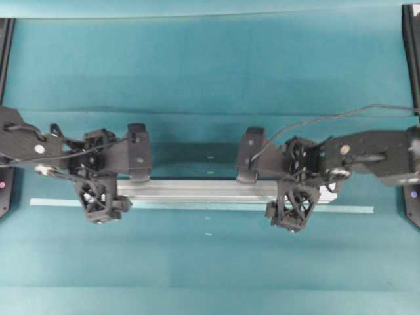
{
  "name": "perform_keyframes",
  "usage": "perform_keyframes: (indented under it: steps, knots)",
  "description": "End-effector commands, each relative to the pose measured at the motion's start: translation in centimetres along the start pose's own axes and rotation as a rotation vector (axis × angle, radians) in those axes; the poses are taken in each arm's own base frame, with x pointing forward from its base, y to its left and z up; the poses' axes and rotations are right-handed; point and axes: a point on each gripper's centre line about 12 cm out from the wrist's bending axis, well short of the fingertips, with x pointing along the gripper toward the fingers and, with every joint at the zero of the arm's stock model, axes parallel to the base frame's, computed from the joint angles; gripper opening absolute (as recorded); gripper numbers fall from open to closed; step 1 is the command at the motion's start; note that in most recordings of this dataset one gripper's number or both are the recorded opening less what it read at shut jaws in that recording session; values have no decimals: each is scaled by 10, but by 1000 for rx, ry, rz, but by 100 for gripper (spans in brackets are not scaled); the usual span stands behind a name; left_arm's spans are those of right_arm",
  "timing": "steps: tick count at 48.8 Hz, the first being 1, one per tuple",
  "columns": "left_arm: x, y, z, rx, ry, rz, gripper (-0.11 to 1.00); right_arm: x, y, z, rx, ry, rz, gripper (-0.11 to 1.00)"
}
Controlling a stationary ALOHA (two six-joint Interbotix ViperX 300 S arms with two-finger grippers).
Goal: Lift the metal rail with both hands and move it towards you.
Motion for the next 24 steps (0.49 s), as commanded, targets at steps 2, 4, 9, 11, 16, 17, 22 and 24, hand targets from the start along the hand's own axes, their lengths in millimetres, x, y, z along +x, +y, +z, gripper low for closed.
perform_keyframes:
  steps: [2,4,9,11,16,17,22,24]
  knots:
    - [-22,-1,11,34,-47,-4,100,-22,0,12,7,-71,11,99]
    - [-28,-1,13,43,-63,-4,100,-29,-2,15,12,-96,13,99]
    - [-45,-1,17,48,-120,-5,100,-51,-6,21,19,-162,14,99]
    - [-52,0,19,47,-144,-6,100,-59,-8,23,15,-189,12,99]
    - [-72,0,22,34,-222,-11,100,-82,-12,27,-4,-261,-2,99]
    - [-75,0,23,33,-236,-12,100,-85,-13,27,-9,-271,-6,99]
    - [-90,0,25,34,-309,-16,100,-106,-15,27,-30,-333,-19,99]
    - [-96,0,25,43,-342,-16,100,-112,-16,27,-37,-353,-22,99]
